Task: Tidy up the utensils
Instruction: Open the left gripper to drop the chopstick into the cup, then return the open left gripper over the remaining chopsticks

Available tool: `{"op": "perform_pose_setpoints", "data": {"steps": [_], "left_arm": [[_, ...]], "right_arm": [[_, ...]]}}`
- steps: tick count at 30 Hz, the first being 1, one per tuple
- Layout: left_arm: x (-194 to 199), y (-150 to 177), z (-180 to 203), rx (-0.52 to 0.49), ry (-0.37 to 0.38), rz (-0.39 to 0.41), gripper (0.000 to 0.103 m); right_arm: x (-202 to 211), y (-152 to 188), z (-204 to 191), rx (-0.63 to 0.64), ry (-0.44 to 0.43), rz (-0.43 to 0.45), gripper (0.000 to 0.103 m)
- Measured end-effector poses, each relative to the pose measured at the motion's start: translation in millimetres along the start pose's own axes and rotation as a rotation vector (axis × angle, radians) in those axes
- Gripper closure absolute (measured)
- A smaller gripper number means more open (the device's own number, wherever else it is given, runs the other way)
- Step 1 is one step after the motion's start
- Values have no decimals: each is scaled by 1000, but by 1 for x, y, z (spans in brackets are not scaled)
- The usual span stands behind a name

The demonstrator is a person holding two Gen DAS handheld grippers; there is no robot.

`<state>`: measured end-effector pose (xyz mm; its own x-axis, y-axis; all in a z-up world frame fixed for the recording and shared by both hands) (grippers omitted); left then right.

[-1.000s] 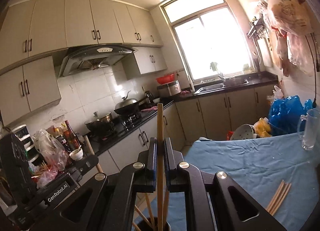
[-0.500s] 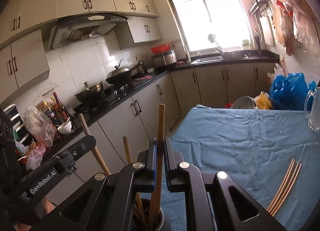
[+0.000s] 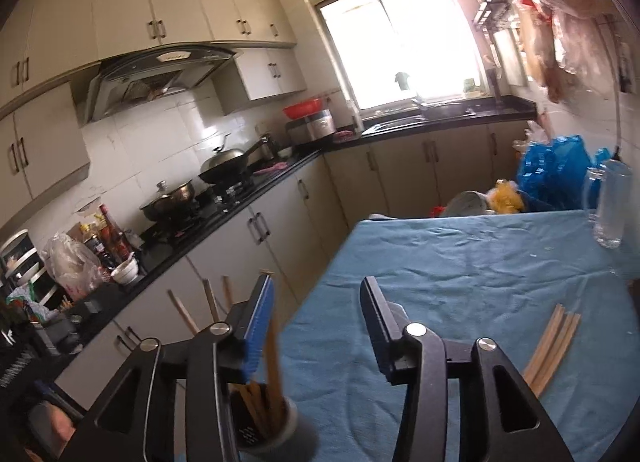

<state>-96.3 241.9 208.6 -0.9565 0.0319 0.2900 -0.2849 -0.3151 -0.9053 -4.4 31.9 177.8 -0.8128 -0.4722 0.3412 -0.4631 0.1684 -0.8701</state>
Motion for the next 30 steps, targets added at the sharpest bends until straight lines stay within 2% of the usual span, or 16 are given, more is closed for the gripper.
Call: {"op": "perform_pose_setpoints", "data": {"steps": [3, 7, 11, 14, 18, 22, 27, 28, 30], "left_arm": [[6, 12, 23, -12, 54, -29, 49], [2, 39, 57, -41, 126, -92, 47], [-21, 78, 90, -81, 172, -202, 46], [-48, 110, 110, -95, 190, -305, 47], [-78, 145, 124, -115, 173, -405, 47], [-104, 171, 133, -158, 138, -462, 47], [-137, 193, 135, -186, 117, -531, 47], [-144, 198, 138, -193, 121, -548, 47], [-151, 206, 145, -213, 131, -565, 48]], "right_arm": [[13, 9, 31, -16, 49, -17, 50], [30, 31, 91, -45, 158, -67, 50], [45, 59, 158, -103, 260, -140, 50], [42, 84, 199, -94, 324, -234, 50], [21, 106, 225, -105, 316, -334, 56], [-3, 108, 233, -89, 313, -365, 60], [-25, 116, 240, -27, 359, -412, 60], [-24, 115, 242, -16, 364, -398, 62], [-23, 115, 248, 7, 403, -416, 79]]}}
Point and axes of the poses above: each gripper's, at about its wrist camera, not at the fingertips, and x roughly against the way its jaws point, z to its right, y to its underside, the point moved 5 cm from there along -x, roughly the way its jaws point, and after that the axes turned 3 degrees about z, right-handed, at the moved point
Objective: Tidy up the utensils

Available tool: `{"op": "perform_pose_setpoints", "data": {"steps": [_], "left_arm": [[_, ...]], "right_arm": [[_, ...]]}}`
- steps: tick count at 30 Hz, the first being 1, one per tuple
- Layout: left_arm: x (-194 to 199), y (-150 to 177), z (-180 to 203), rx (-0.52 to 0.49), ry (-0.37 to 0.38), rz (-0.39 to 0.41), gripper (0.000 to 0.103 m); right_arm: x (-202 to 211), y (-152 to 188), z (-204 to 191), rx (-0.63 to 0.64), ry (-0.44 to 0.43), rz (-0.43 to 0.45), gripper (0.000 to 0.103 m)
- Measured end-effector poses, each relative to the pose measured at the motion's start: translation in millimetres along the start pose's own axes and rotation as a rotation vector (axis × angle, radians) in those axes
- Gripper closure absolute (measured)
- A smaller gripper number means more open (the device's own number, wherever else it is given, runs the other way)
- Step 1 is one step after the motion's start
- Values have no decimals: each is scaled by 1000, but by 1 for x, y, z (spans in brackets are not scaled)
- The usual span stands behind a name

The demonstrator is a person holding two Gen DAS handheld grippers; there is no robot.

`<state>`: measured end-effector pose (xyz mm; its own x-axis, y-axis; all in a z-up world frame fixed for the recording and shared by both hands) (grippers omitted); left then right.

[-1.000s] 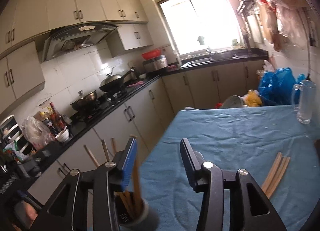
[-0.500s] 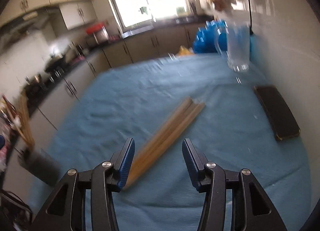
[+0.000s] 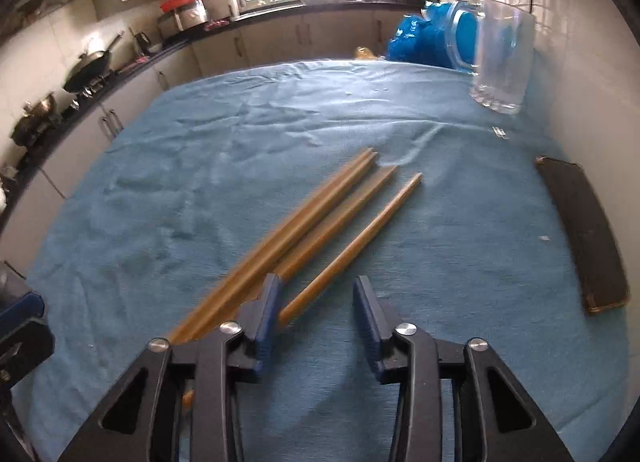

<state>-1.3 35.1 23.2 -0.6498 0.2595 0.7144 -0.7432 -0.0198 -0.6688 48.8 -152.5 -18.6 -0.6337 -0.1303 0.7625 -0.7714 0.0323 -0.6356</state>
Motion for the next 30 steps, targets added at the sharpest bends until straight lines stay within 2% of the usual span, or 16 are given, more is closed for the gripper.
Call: {"op": "perform_pose_setpoints", "data": {"steps": [4, 6, 8, 11, 14, 16, 17, 21, 24, 27, 28, 30], "left_arm": [[-18, 0, 14, -51, 25, -20, 51], [-32, 1, 22, -81, 38, -50, 61], [-45, 2, 28, -91, 49, -85, 75], [-58, 2, 34, -88, 94, -115, 77], [-61, 1, 40, -89, 139, -111, 77], [-63, 1, 40, -107, 127, -114, 79], [-67, 1, 41, -116, 105, -122, 88], [-70, -3, 37, -101, 114, -130, 89], [-70, -4, 39, -131, 97, -124, 89], [-67, -4, 37, -118, 86, -122, 92], [-63, -5, 34, -110, 61, -114, 103], [-58, -2, 26, -78, 59, -136, 103]], "right_arm": [[7, 7, 21, 33, 58, -17, 81], [11, 11, 34, 29, 77, -23, 81], [16, 15, 47, 6, 73, -25, 81], [20, 18, 56, -14, 55, -20, 81], [20, 18, 54, 7, 65, -8, 80], [19, 19, 52, 21, 79, 2, 79], [20, 18, 50, 24, 82, 7, 79], [21, 19, 52, 7, 73, 20, 79], [21, 20, 52, 5, 72, 27, 79], [20, 19, 51, 5, 80, 25, 79], [20, 19, 51, 6, 83, 22, 79], [20, 18, 51, 1, 84, 10, 79]]}}
Point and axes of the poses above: each gripper's, at about its wrist camera, not at the fingertips, and x roughly against the way its jaws point, z to its right, y to its underside, the point moved 5 cm from there along -x, roughly the way its jaws point, and after that the axes turned 3 degrees about z, right-handed, at the moved point
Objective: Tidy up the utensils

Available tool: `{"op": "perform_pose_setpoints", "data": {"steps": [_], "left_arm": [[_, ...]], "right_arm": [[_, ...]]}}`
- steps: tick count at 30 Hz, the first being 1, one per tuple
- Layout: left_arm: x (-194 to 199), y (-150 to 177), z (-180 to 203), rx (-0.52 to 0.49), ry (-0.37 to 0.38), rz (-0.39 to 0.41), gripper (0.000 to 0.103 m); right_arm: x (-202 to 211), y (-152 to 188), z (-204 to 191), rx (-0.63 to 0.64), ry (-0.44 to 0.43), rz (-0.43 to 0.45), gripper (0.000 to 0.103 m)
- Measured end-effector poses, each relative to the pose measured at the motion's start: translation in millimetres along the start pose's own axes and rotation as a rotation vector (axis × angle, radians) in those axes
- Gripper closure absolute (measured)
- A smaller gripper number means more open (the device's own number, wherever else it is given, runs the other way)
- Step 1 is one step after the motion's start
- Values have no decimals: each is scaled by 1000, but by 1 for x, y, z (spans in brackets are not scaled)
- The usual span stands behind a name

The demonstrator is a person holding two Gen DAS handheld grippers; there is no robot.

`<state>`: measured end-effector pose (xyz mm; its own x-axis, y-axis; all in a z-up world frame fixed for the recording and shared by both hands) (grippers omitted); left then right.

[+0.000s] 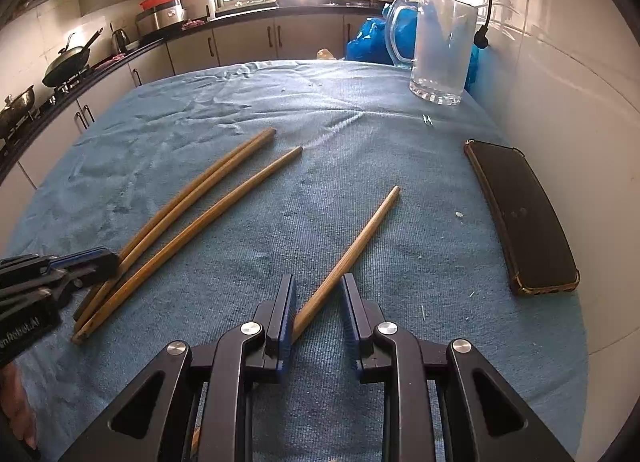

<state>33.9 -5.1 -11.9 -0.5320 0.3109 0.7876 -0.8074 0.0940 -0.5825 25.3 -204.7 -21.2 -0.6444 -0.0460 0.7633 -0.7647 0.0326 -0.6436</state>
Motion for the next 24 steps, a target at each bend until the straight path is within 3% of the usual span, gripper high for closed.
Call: {"op": "perform_pose_setpoints", "data": {"steps": [3, 8, 13, 16, 19, 24], "left_arm": [[11, 15, -21, 96, 35, -41, 103], [28, 35, -32, 105, 54, -41, 103], [42, 28, -12, 44, 124, 36, 103], [36, 18, 18, -47, 155, 46, 101], [17, 8, 44, -135, 147, 17, 92], [-25, -6, 60, -190, 58, -27, 91]], "right_arm": [[0, -1, 2, -15, 1, -15, 84], [4, 3, 4, -26, -3, -37, 86], [18, 19, 8, 10, -2, -83, 87], [27, 29, 18, 5, 0, -88, 87], [31, 33, 28, -31, -26, -85, 87], [33, 33, 35, -84, -73, -80, 87]]}}
Point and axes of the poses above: each gripper's, at about its wrist camera, not at the fingertips, and x roughly against the way its jaws point, z to its right, y to its underside, the point moved 5 cm from there along -x, roughly the way its jaws point, and after that the axes turned 3 degrees about z, right-handed, at the moved point
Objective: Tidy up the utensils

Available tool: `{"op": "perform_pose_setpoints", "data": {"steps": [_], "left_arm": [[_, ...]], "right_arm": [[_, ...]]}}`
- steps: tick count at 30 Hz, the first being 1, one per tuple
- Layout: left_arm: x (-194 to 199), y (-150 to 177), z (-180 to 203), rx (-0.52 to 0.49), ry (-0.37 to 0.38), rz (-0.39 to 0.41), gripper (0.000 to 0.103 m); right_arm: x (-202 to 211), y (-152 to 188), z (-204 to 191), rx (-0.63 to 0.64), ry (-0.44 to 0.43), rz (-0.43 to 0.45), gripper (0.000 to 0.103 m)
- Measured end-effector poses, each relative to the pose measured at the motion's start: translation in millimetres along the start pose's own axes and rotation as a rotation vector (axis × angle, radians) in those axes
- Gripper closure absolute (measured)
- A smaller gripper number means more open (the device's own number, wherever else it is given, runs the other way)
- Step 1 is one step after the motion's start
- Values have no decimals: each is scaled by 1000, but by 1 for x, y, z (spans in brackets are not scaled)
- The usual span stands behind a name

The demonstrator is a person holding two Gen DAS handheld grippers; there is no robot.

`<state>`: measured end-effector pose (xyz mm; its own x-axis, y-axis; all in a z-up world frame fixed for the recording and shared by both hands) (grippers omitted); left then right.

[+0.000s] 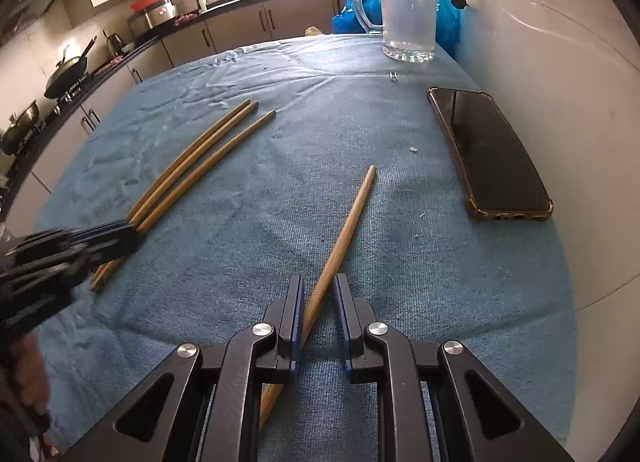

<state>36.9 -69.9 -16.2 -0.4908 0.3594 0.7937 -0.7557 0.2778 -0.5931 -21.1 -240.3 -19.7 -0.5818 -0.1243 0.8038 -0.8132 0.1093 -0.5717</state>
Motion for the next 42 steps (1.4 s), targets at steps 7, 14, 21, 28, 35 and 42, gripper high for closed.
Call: {"op": "perform_pose_setpoints", "data": {"steps": [7, 14, 21, 28, 35, 42], "left_arm": [[-10, -12, 0, -29, -32, -13, 91], [-14, -17, -2, -72, -48, -10, 90], [-10, -14, -5, -57, 1, -61, 103], [15, 18, -9, -5, 111, -101, 103], [45, 40, 0, -60, 120, -41, 103], [47, 22, -2, -132, 22, 22, 83]], "right_arm": [[1, 1, 6, -19, -52, 12, 87], [2, 2, 12, -53, -97, 21, 87], [2, 1, 13, -65, -103, 24, 87], [3, 2, 15, -73, -105, 29, 87], [3, 2, 17, -86, -114, 28, 87], [3, 2, 19, -94, -116, 27, 87]]}}
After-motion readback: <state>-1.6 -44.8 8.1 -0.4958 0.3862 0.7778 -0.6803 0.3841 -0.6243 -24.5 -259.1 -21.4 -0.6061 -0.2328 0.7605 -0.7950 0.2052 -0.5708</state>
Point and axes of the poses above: each gripper's, at about its wrist camera, not at the fingertips, and x roughly against the way its jaws point, z to its right, y to its underside, the point moved 5 cm from there along -x, roughly the way its jaws point, and after that the axes turned 3 degrees about z, right-handed, at the moved point
